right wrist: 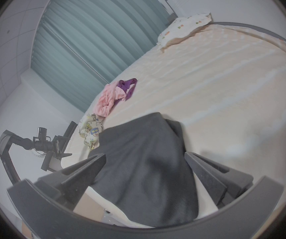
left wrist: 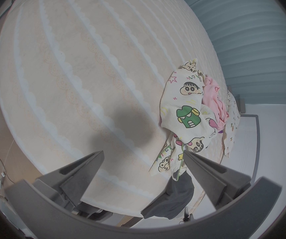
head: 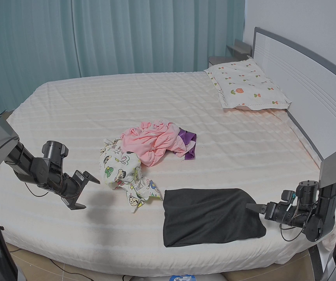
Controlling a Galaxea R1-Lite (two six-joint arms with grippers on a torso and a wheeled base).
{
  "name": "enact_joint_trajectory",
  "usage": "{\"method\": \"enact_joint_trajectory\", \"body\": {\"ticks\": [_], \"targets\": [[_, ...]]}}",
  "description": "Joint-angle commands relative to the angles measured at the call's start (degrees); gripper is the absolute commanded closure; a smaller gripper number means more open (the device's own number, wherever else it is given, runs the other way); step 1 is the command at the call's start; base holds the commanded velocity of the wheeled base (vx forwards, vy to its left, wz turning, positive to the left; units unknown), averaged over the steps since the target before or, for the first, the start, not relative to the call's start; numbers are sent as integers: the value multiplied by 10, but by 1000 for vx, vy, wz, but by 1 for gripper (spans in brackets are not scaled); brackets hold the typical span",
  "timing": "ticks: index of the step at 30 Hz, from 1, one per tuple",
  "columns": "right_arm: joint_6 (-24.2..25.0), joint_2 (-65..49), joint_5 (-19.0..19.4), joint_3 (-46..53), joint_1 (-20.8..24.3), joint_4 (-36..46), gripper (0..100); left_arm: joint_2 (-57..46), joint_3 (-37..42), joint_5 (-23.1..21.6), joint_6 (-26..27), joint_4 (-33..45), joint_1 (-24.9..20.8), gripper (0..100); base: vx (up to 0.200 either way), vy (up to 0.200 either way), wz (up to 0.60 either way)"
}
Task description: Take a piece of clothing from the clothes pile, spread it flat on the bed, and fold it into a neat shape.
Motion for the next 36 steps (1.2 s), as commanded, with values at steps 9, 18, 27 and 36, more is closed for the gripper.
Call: {"method": "enact_joint_trajectory", "body": {"ticks": [9, 18, 27, 36], "targets": [[5, -180, -4, 114, -66, -1, 0, -57, 27, 13, 0, 2, -23, 0, 0, 0, 0], [26, -482, -21, 114, -106, 119, 0, -244, 64, 96, 11, 6, -49, 0, 0, 0, 0], [-46, -847, -19, 97, -99, 434, 0, -502, 160, 254, 134, 0, -50, 0, 0, 0, 0], [-128, -1111, -20, -45, -58, 779, 0, -742, 192, 358, 303, 52, -50, 0, 0, 0, 0]]}}
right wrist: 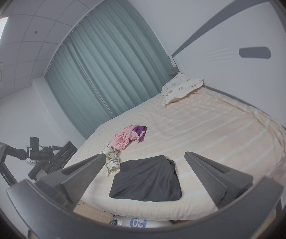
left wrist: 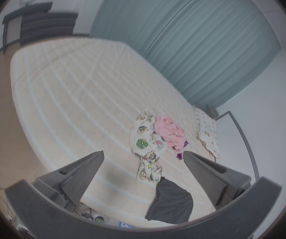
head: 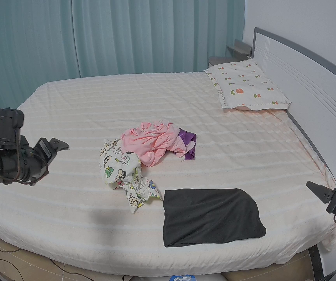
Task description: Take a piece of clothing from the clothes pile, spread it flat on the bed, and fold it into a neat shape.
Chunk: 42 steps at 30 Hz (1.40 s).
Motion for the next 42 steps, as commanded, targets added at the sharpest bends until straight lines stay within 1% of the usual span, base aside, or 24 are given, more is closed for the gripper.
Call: {"method": "enact_joint_trajectory", "body": {"ticks": [1, 2, 4, 6, 7, 9, 11, 13, 15, 19, 23, 25, 26, 27, 28, 29, 30, 32, 35, 37, 39, 42], "targets": [[-110, -415, -2, -141, 42, 391, 0, -367, 71, 167, 187, 65, -5, 0, 0, 0, 0], [-121, -427, -2, -148, 48, 412, 0, -380, 71, 174, 195, 77, -5, 0, 0, 0, 0], [-157, -465, -4, -172, 63, 488, 0, -428, 70, 181, 221, 114, -3, 0, 0, 0, 0], [-174, -481, -5, -179, 64, 525, 0, -448, 70, 188, 237, 126, -2, 0, 0, 0, 0], [-190, -496, -5, -182, 62, 548, 0, -467, 71, 200, 259, 135, 4, 0, 0, 0, 0], [-208, -505, -5, -181, 63, 557, 0, -491, 74, 217, 288, 140, 5, 0, 0, 0, 0], [-234, -519, -5, -177, 64, 562, 0, -526, 90, 233, 330, 142, 6, 0, 0, 0, 0], [-256, -531, -4, -172, 67, 564, 0, -558, 106, 239, 372, 141, 8, 0, 0, 0, 0], [-267, -540, -5, -163, 67, 570, 0, -581, 129, 240, 402, 137, 11, 0, 0, 0, 0], [-268, -570, -5, -133, 67, 571, 0, -621, 174, 239, 430, 135, 35, 0, 0, 0, 0], [-268, -587, -6, -119, 58, 571, 0, -638, 180, 239, 448, 137, 46, 0, 0, 0, 0], [-274, -595, -36, -83, 57, 571, 0, -658, 191, 239, 468, 141, 52, 0, 0, 0, 0], [-275, -596, -40, -82, 58, 571, 0, -659, 192, 239, 469, 141, 53, 0, 0, 0, 0], [-285, -611, -75, -57, 62, 571, 0, -677, 208, 239, 490, 139, 61, 0, 0, 0, 0], [-295, -616, -94, -38, 64, 566, 0, -688, 219, 239, 499, 139, 63, 0, 0, 0, 0], [-297, -616, -97, -34, 63, 564, 0, -689, 221, 239, 500, 139, 63, 0, 0, 0, 0], [-305, -617, -130, -22, 64, 554, 0, -707, 240, 238, 508, 139, 63, 0, 0, 0, 0], [-305, -617, -154, -25, 64, 552, 0, -727, 257, 236, 509, 140, 63, 0, 0, 0, 0], [-303, -617, -174, -26, 64, 554, 0, -746, 284, 232, 511, 139, 62, 0, 0, 0, 0], [-300, -617, -190, -27, 64, 556, 0, -760, 308, 219, 513, 137, 59, 0, 0, 0, 0], [-300, -617, -195, -27, 64, 556, 0, -777, 333, 193, 524, 137, 55, 0, 0, 0, 0], [-299, -617, -190, -23, 64, 549, 0, -816, 391, 137, 534, 134, 51, 0, 0, 0, 0]]}}
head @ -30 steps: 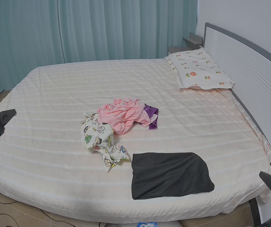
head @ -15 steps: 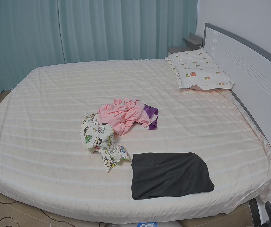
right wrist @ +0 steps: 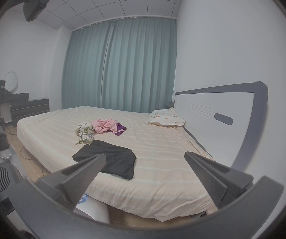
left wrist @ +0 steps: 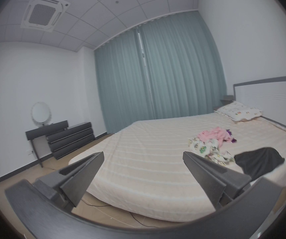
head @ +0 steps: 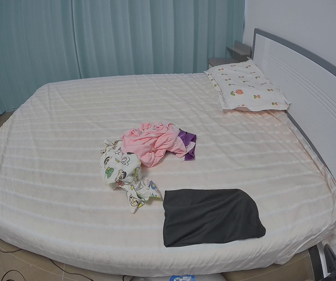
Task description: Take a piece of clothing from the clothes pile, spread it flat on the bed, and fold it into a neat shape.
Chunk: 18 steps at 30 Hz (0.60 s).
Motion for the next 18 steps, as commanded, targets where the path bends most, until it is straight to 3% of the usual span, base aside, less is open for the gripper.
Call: {"method": "enact_joint_trajectory", "body": {"ticks": [1, 4, 7, 11, 15, 18], "targets": [[2, -8, 1, 6, 0, -5, 0, -70, 82, -62, 5, -12, -10, 0, 0, 0, 0], [3, -8, 11, 9, 0, -6, 0, -70, 92, -94, -1, -47, -11, 0, 0, 0, 0], [6, -8, 24, 14, 0, -16, 0, -69, 117, -156, -6, -99, -11, 0, 0, 0, 0], [6, -8, 38, 26, 0, -46, 0, -70, 119, -219, -43, -89, -11, 0, 0, 0, 0], [9, -8, 42, 34, 0, -62, 0, -63, 117, -223, -79, -65, -12, 0, 0, 0, 0], [31, -8, 41, 34, 0, -63, 0, -69, 118, -224, -70, -66, -11, 0, 0, 0, 0]]}}
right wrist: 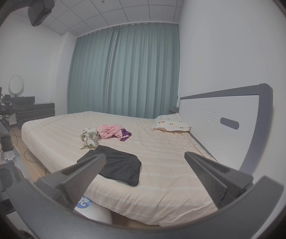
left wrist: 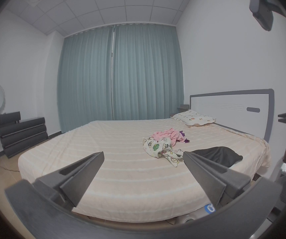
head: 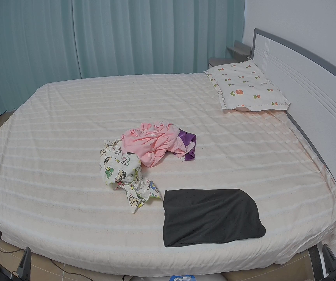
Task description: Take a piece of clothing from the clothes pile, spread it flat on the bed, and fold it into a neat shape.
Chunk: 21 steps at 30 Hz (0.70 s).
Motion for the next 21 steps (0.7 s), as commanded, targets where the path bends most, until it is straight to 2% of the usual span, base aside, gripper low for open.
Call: {"method": "enact_joint_trajectory", "body": {"ticks": [1, 3, 6, 9, 13, 15, 21], "targets": [[30, -6, -2, 5, 0, -5, 0, -5, 9, -3, 5, -6, 0, 0, 0, 0, 0], [49, -5, -11, 5, 0, -4, 0, -5, 9, -3, 7, -5, 0, 0, 0, 0, 0], [61, -5, -59, 6, 0, -5, 0, -5, 9, 0, 16, -5, 0, 0, 0, 0, 0], [17, -5, -66, 21, -1, -9, 0, -5, 10, 1, 16, -5, 0, 0, 0, 0, 0], [29, -5, -65, 20, 1, -6, 0, -5, 9, 2, 14, -3, 0, 0, 0, 0, 0], [59, -5, -71, 24, 0, -13, 0, -5, 9, 2, 14, -2, 0, 0, 0, 0, 0], [60, -5, -74, 24, 0, -13, 0, -5, 9, 8, 7, -2, 0, 0, 0, 0, 0]]}}
